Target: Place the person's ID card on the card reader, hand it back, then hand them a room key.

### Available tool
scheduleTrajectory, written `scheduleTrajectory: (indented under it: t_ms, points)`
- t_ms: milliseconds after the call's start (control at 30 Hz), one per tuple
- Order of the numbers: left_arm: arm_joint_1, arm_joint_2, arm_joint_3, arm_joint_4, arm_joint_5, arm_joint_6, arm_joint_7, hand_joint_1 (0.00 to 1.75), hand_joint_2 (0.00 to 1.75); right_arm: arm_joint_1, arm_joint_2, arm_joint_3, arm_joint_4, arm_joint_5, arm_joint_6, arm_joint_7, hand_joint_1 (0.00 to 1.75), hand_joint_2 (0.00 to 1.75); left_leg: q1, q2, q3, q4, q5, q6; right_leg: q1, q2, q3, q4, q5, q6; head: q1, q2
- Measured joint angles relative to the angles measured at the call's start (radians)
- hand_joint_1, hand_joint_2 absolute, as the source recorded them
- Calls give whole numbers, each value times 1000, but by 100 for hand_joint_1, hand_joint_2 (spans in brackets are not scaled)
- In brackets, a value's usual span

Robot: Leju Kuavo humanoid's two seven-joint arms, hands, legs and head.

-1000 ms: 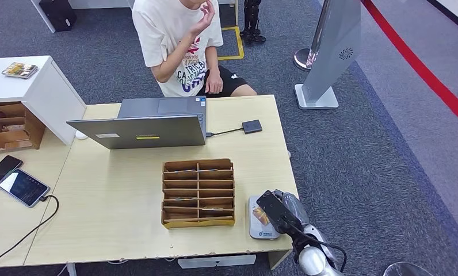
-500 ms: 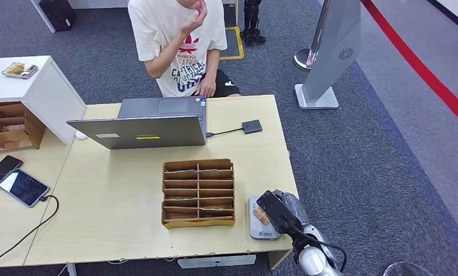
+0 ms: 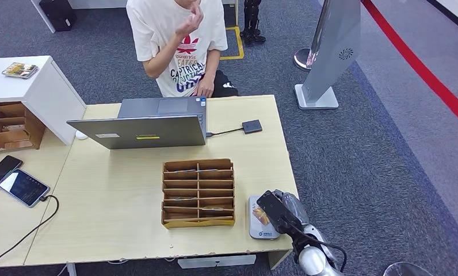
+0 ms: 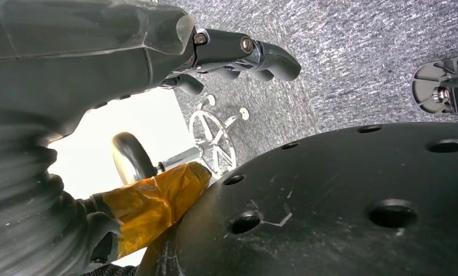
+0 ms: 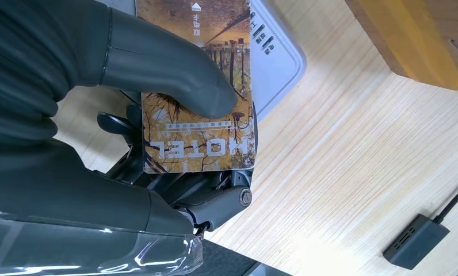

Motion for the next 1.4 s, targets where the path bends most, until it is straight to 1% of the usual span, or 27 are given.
scheduleTrajectory:
  t_ms: [1400]
  points:
    - [0,5,-1,0,-2,9,0,0,175,0,0,0,3,-15,-5,-5,175,175,0,0,0,0,0,0,0,0,0,0,0,0,0,0]
